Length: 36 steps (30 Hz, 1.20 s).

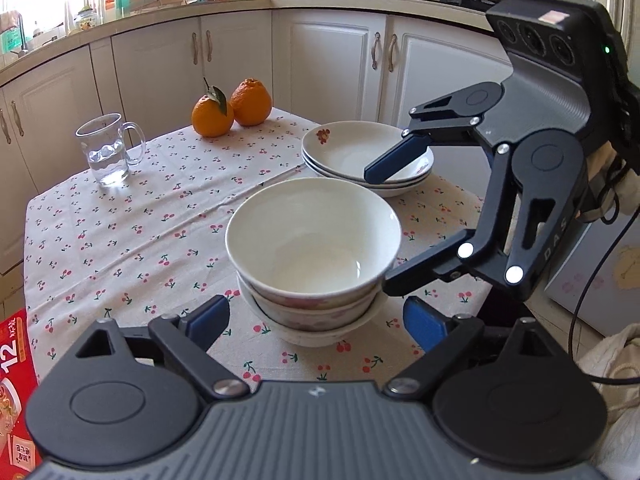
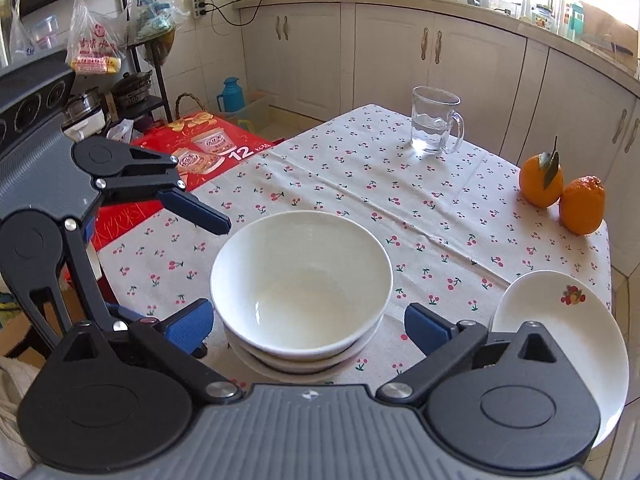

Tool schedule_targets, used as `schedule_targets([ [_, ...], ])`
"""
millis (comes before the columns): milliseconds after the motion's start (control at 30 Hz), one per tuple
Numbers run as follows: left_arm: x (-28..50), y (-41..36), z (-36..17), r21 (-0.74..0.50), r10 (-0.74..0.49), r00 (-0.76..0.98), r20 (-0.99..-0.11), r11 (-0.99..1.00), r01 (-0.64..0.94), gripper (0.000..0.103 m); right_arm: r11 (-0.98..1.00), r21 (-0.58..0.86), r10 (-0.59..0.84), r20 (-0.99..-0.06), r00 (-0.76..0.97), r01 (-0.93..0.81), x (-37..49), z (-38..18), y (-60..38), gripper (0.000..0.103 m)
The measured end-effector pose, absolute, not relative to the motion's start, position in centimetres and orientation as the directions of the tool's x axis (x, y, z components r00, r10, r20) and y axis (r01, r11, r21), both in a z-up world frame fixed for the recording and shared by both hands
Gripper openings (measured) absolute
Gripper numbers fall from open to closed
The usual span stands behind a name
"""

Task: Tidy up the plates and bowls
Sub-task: 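Grasp the bowl stack from opposite sides with both grippers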

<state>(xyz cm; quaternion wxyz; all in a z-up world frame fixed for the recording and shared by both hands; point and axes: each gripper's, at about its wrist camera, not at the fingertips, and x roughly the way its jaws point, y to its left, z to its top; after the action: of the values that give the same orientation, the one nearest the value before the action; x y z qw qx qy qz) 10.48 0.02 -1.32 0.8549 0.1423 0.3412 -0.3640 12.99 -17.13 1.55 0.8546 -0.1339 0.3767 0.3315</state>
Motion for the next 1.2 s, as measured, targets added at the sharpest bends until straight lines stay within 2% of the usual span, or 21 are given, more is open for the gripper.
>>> schedule_targets([
  [233,11.2,0.1,-2.9,-0.009,-0.521,0.459,-0.720,0.668,0.744,0.094,0.718,-0.080,0.401,-0.764,0.505,-0.691,11.6,-0.4,-17.0,0.103],
  [633,14.1,-0.5,-5.8,-0.040,-0.545,0.377,-0.749,0.606,0.795,0.093,0.682,-0.088,0.382,-0.804,0.455,-0.726,12.9,-4.1,-16.5,0.103],
  [1033,15.6,-0.9,-5.9,0.002,-0.571,0.290,-0.768,0.451,0.892,0.090,0.566,-0.080,0.447,-0.807,0.387,-0.821,14.4,-4.1,-16.0,0.103],
  [1200,16.2,-1.2,-5.8,-0.014,-0.584,0.242,-0.775,0.398,0.917,0.088,0.525,-0.076,0.451,-0.820,0.353,-0.848,14.9,-4.0,-16.0,0.099],
])
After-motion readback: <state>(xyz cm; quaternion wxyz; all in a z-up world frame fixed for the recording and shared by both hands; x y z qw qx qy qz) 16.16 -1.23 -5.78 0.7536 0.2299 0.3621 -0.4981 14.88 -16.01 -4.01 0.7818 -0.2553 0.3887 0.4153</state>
